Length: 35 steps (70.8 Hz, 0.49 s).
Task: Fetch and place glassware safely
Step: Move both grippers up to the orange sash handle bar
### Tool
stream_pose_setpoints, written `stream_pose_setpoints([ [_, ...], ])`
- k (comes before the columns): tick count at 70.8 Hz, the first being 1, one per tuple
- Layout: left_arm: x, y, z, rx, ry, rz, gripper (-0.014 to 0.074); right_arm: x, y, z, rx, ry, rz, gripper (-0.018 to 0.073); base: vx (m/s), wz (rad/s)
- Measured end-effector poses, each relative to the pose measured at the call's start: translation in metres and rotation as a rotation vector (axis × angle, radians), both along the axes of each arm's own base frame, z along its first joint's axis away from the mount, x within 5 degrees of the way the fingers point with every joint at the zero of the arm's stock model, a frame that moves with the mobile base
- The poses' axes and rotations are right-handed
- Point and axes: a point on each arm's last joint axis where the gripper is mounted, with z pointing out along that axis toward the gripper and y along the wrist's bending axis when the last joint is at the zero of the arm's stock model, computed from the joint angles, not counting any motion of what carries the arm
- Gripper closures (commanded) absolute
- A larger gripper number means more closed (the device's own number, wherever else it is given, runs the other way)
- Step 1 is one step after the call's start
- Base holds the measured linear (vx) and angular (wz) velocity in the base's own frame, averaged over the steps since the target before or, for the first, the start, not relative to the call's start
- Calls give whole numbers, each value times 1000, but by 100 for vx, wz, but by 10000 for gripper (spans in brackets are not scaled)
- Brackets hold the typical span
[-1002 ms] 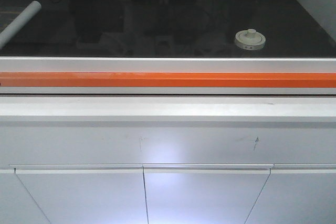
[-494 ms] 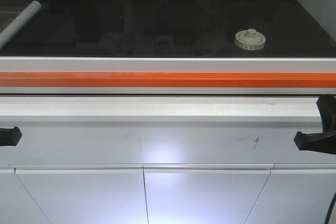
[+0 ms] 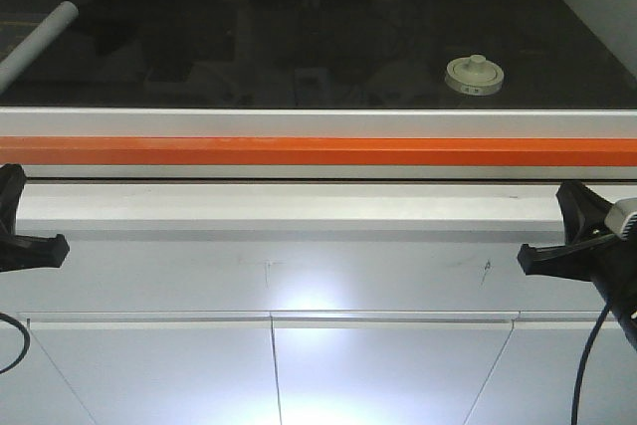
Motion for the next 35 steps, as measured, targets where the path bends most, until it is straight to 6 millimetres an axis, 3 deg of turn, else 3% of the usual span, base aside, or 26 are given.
stream_pose_setpoints([
  [19, 1, 0, 1, -3, -20, -2, 603, 22, 0, -21, 0, 69, -6, 560, 0, 0],
  [35, 1, 0, 1, -4, -28, -2, 603, 39, -1, -25, -15, 69, -14, 560, 0, 0],
])
